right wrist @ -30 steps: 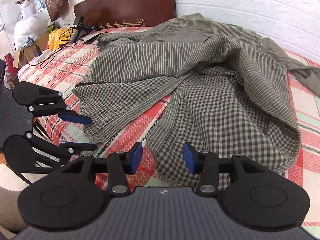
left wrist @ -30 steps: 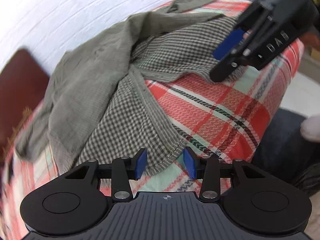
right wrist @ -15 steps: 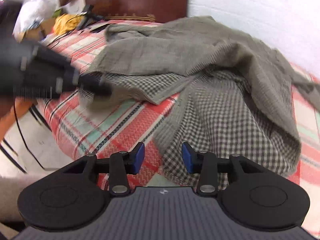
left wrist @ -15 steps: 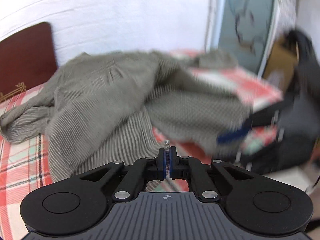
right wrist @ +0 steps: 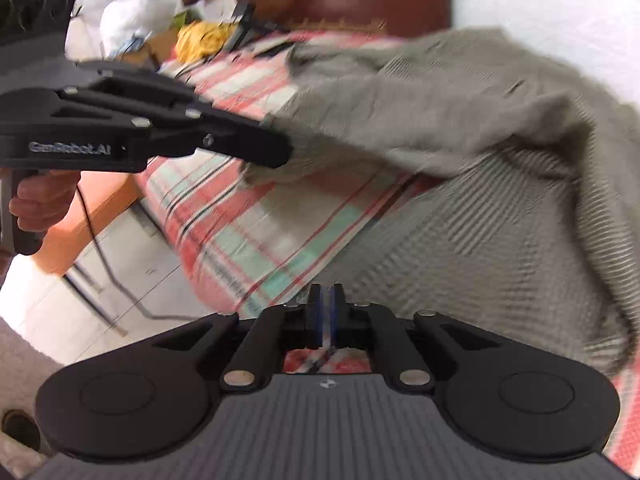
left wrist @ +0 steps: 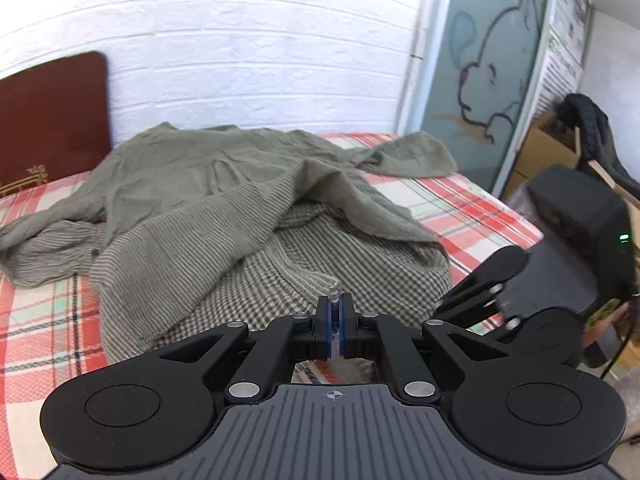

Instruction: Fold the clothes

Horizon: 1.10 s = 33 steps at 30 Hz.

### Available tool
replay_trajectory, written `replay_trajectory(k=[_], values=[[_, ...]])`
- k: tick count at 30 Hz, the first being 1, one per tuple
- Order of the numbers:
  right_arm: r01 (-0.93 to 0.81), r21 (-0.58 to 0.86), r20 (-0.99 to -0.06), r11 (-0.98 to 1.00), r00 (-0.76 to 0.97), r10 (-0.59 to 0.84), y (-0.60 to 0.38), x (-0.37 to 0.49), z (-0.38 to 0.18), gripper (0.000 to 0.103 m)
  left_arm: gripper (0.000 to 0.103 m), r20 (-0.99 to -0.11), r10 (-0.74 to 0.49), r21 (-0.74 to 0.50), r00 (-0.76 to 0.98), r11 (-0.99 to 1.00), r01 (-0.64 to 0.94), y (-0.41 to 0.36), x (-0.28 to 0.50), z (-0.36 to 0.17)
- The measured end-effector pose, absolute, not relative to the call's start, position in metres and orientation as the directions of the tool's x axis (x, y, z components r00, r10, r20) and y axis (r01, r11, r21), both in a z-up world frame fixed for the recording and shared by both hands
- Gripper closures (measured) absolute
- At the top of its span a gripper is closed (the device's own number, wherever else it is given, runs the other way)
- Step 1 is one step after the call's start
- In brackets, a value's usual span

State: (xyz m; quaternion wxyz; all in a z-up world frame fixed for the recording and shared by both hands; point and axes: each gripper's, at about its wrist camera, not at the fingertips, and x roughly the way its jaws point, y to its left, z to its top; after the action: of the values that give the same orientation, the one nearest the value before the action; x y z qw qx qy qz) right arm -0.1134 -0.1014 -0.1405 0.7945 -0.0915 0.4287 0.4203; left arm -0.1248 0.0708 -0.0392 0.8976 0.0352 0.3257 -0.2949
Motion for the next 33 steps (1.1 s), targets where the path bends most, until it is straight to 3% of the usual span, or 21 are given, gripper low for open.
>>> replay_trajectory(k=[6, 11, 13, 14, 18, 20, 21, 25, 26, 27, 33], values=[[-0.737, 0.231, -0.766, 0.635, 0.264, 0.586, -0.102, -0.118, -0.148, 0.1, 0.103, -0.674, -0.512, -0.132, 0.532, 0.792, 0.596, 0.052, -0.125, -0.064], [-0.688, 0.227, -0.768, 0.69, 0.309, 0.561, -0.127, -0.123, -0.142, 0.098, 0.101, -0.741, -0.458, -0.055, 0.491, 0.77, 0.636, 0.032, -0.125, -0.091], [-0.647, 0.247, -0.76, 0.721, 0.333, 0.558, -0.141, -0.122, -0.14, 0.098, 0.096, -0.763, -0.427, -0.008, 0.485, 0.757, 0.654, 0.026, -0.127, -0.101], [-0.626, 0.257, -0.756, 0.736, 0.345, 0.557, -0.148, -0.122, -0.138, 0.097, 0.081, -0.768, -0.42, 0.005, 0.484, 0.751, 0.66, 0.024, -0.128, -0.105], [-0.508, 0.316, -0.726, 0.801, 0.414, 0.549, -0.181, -0.118, -0.129, 0.091, 0.072, -0.781, -0.412, 0.023, 0.47, 0.733, 0.679, 0.022, -0.132, -0.113], [-0.43, 0.34, -0.706, 0.837, 0.471, 0.529, -0.203, -0.115, -0.126, 0.087, 0.058, -0.784, -0.423, 0.002, 0.454, 0.73, 0.684, 0.024, -0.132, -0.11], [-0.388, 0.346, -0.697, 0.855, 0.504, 0.51, -0.214, -0.113, -0.124, 0.085, 0.056, -0.787, -0.428, -0.009, 0.445, 0.729, 0.685, 0.027, -0.132, -0.108], [-0.223, 0.332, -0.674, 0.917, 0.624, 0.395, -0.247, -0.104, -0.12, 0.08, 0.053, -0.774, -0.423, -0.011, 0.47, 0.752, 0.659, 0.039, -0.131, -0.092], [-0.187, 0.313, -0.672, 0.931, 0.649, 0.356, -0.253, -0.101, -0.122, 0.073, 0.052, -0.763, -0.421, -0.005, 0.49, 0.763, 0.647, 0.041, -0.13, -0.087], [-0.167, 0.292, -0.671, 0.942, 0.667, 0.326, -0.257, -0.098, -0.123, 0.066, 0.051, -0.746, -0.421, 0.0, 0.515, 0.774, 0.634, 0.042, -0.128, -0.08], [-0.139, 0.204, -0.677, 0.969, 0.695, 0.242, -0.258, -0.081, -0.143, 0.056, 0.047, -0.65, -0.402, 0.062, 0.645, 0.818, 0.572, 0.011, -0.102, -0.063]])
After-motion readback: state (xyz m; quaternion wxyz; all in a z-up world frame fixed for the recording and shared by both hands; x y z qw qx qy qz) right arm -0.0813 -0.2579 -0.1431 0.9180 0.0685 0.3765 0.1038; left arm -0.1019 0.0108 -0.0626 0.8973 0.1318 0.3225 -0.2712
